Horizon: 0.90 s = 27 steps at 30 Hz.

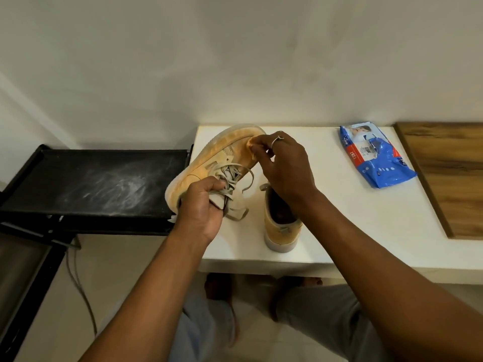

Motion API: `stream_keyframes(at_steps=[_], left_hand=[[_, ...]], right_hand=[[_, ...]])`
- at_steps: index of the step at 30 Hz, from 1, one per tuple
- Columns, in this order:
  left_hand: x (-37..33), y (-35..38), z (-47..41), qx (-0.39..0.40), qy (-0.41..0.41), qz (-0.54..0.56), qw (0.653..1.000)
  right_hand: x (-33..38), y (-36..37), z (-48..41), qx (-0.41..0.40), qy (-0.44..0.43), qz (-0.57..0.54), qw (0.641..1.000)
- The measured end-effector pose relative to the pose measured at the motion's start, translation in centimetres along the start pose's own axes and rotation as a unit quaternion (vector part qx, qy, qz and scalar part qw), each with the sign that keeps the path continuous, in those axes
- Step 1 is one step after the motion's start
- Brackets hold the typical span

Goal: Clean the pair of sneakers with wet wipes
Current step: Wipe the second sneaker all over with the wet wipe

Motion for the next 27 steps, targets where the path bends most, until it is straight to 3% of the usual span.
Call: stream_keyframes(at_steps=[3,7,9,14,19,24,27], left_hand=[[0.2,0.3,-0.1,0.014,-0.006,0.006,1.0],[0.3,0.5,-0.3,0.014,-0.006,0.01,1.0],[0.3,0.7,-0.5,0.003,-0.011,0.004,1.0],[0.9,0.8,-0.3,-0.028,-0.036,0.01,0.999],[0.6,0.1,-0.8,-0.034,-0.034,0.032,0.998],[1.4,0.7,-0.2,-0.042,-0.061,0.044,0.996],[1.6,0.4,-0.2,-0.055,-0.059,0.048,0.996]], right_hand=[[0.1,0.6,0.0,0.009,-0.004,0.016,1.0],[1.8,2.2,0.8,0.069,-0.067,0.025,0.995],[1.9,2.3,0.6,0.063,-0.096,0.064,0.991],[-0.5,1.1,-1.2,-0.013,-0.045,0.109,0.993],[1.9,2.8,0.4,0.074,-0.121,0.066,0.988],[-0.4,1.8,-1.3,0.012,-0.083,0.141,0.986],[0.8,3.0,-0.3,0.068,-0.099,0.099,0.988]])
Point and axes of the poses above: each hand's wrist, its own z-axis away from the middle knuckle, its own y-axis out of the palm, x = y × z, the point moved 10 cm from there along -z, towards the middle knuckle, and after that the axes turned 15 degrees about -x, right-handed, at the moved point
